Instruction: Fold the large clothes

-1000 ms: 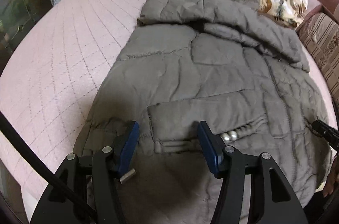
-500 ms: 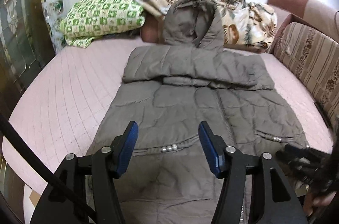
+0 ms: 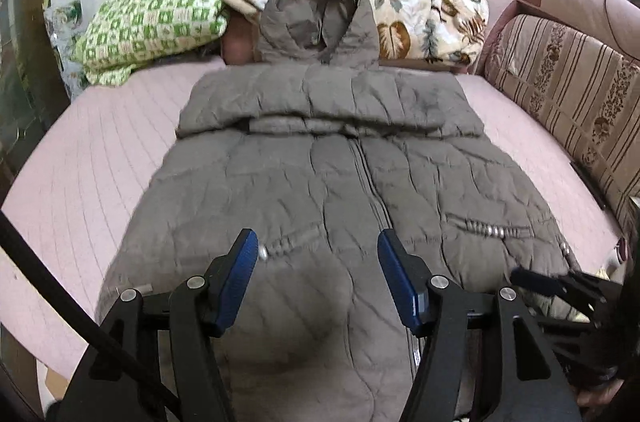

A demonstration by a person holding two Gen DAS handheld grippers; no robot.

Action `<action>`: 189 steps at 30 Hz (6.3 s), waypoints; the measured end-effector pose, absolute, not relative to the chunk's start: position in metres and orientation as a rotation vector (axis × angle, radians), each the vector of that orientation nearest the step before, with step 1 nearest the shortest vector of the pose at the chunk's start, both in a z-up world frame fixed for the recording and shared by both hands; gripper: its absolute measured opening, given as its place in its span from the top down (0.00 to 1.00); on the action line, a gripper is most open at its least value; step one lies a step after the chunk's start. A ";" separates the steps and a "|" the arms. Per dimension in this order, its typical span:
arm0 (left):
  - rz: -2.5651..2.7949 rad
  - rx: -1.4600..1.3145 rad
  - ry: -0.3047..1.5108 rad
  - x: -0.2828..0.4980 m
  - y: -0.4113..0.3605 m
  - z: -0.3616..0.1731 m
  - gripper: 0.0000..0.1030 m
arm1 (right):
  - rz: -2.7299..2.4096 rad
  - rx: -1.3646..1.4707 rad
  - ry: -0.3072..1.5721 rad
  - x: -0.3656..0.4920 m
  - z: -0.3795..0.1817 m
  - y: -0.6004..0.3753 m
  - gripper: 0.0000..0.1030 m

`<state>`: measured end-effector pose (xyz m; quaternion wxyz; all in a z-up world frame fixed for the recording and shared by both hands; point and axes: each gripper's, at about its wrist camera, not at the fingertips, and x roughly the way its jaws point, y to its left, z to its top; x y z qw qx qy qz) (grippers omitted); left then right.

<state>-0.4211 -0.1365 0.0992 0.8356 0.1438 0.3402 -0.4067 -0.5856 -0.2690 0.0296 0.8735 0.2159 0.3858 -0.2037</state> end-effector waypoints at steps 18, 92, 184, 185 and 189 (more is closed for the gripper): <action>-0.843 0.209 0.648 -0.308 -0.197 0.125 0.35 | -0.489 0.479 0.843 -0.575 0.059 -0.270 0.50; -0.797 0.152 0.717 -0.225 -0.220 0.083 0.34 | -0.555 0.043 0.631 -0.238 0.257 -0.500 0.92; -0.753 0.284 0.787 -0.194 -0.302 0.045 0.22 | -0.514 0.446 0.775 -0.334 0.031 -0.456 0.93; -0.756 0.274 0.789 -0.194 -0.300 0.046 0.22 | -0.515 0.439 0.767 -0.337 0.035 -0.454 0.93; -0.768 0.253 0.782 -0.196 -0.298 0.053 0.22 | -0.512 0.455 0.691 -0.351 0.053 -0.445 0.93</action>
